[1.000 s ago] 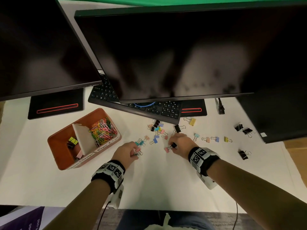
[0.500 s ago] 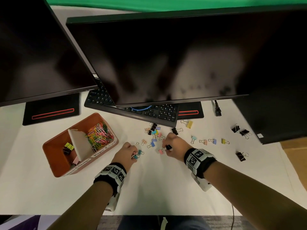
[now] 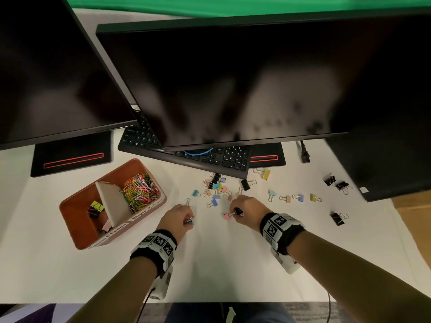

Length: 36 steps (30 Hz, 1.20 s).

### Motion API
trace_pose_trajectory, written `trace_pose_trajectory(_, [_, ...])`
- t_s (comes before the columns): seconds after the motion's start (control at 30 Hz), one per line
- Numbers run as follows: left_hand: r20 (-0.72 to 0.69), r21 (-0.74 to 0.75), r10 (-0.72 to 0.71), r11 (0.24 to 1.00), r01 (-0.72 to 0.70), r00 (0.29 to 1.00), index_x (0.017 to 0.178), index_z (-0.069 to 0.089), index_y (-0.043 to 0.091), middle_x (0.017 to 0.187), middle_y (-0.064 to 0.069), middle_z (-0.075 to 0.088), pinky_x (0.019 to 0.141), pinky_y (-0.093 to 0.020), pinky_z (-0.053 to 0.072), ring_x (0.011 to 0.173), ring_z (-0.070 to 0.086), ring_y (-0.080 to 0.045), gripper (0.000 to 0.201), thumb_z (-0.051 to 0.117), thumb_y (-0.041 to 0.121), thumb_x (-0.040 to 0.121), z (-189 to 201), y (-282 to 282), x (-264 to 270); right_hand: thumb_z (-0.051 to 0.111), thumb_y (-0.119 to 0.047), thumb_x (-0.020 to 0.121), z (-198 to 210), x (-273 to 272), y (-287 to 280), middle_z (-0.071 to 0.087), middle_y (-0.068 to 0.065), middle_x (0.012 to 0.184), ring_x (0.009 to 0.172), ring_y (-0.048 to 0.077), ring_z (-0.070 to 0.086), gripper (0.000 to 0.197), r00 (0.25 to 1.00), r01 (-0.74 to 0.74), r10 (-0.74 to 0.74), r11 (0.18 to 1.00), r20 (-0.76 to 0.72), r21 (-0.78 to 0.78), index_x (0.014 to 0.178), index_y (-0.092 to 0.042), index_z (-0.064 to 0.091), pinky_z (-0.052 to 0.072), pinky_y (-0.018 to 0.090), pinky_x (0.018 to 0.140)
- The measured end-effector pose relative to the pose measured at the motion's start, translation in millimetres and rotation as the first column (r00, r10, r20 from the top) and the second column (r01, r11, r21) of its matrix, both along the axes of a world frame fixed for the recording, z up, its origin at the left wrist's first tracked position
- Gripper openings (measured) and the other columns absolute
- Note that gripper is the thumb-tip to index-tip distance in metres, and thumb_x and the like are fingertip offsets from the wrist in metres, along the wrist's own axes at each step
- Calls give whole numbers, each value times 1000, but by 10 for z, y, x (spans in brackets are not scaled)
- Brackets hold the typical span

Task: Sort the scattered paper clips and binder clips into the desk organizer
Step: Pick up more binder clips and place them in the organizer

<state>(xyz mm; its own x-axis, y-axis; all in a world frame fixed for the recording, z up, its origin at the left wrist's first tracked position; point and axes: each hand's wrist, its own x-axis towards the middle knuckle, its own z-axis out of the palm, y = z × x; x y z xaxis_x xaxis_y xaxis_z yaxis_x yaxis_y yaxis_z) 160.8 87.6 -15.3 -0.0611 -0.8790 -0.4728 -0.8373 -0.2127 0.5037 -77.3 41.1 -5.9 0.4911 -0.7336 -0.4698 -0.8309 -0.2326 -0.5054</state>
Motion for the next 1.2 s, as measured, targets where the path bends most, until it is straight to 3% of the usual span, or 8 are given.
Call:
trace_pose_trajectory(0.23, [-138, -223, 177, 953, -205, 974, 90, 62, 19, 84, 3, 58, 68, -26, 49, 72, 59, -13, 22, 76, 15, 73, 644, 59, 378, 56, -11, 86, 338, 408, -147, 61, 6, 107, 95, 21, 58, 17, 988, -74, 87, 992, 124, -106, 102, -11, 63, 47, 26, 85])
trace_pose_trajectory(0.33, [-83, -268, 310, 908, -321, 947, 89, 63, 19, 83, 3, 60, 69, -27, 47, 74, 58, -14, 22, 77, 18, 72, 953, 98, 841, 58, -12, 83, 563, 918, -244, 60, 7, 103, 91, 25, 60, 17, 967, -120, 151, 981, 205, -156, 100, -13, 63, 50, 34, 85])
trace_pose_trajectory(0.53, [37, -267, 567, 799, -538, 823, 84, 64, 14, 88, -5, 69, 84, -36, 50, 84, 63, -25, 21, 77, 24, 71, 1173, 164, 1643, 60, -21, 85, 938, 2249, -185, 57, 9, 99, 87, 25, 57, 13, 915, -175, 237, 963, 328, -207, 93, -11, 62, 49, 34, 79])
trace_pose_trajectory(0.7, [-58, -168, 599, 783, -599, 799, 99, 64, 11, 91, -14, 70, 83, -42, 53, 83, 65, -31, 34, 42, 36, 95, 1093, 220, 1864, 58, -41, 87, 940, 2864, -22, 57, 8, 115, 99, 22, 58, 39, 908, -166, 176, 984, 381, -59, 117, -16, 53, 52, 37, 84])
trace_pose_trajectory(0.83, [-119, -263, 544, 789, -555, 831, 105, 63, 13, 97, -7, 68, 85, -35, 47, 92, 60, -26, 33, 39, 34, 97, 1210, 253, 1737, 52, -39, 90, 838, 2709, 21, 53, 4, 126, 103, 18, 59, 38, 871, -160, 135, 987, 472, 13, 125, -24, 47, 52, 38, 89])
trace_pose_trajectory(0.97, [-195, -342, 371, 842, -417, 908, 101, 63, 19, 93, 3, 66, 75, -26, 45, 85, 62, -15, 22, 46, 31, 95, 1242, 171, 1418, 57, -27, 89, 691, 2073, -68, 57, -3, 104, 81, 12, 57, 21, 868, -70, 97, 995, 487, -73, 110, -23, 56, 52, 29, 79])
trace_pose_trajectory(1.07, [-248, -310, 287, 881, -356, 925, 103, 62, 21, 94, 11, 62, 72, -14, 42, 85, 59, -6, 16, 51, 26, 92, 1208, 38, 994, 57, -26, 89, 505, 1427, -133, 57, -2, 98, 76, 13, 56, 20, 925, 32, 4, 996, 380, -88, 109, -22, 57, 52, 33, 75])
trace_pose_trajectory(1.2, [-307, -240, 154, 943, -233, 939, 111, 58, 21, 102, 3, 61, 77, -27, 53, 82, 60, -5, 24, 60, 21, 87, 901, -134, 382, 58, -23, 87, 253, 664, -198, 60, 4, 108, 96, 22, 59, 29, 971, 168, -146, 980, 190, -107, 116, -19, 55, 50, 36, 86])
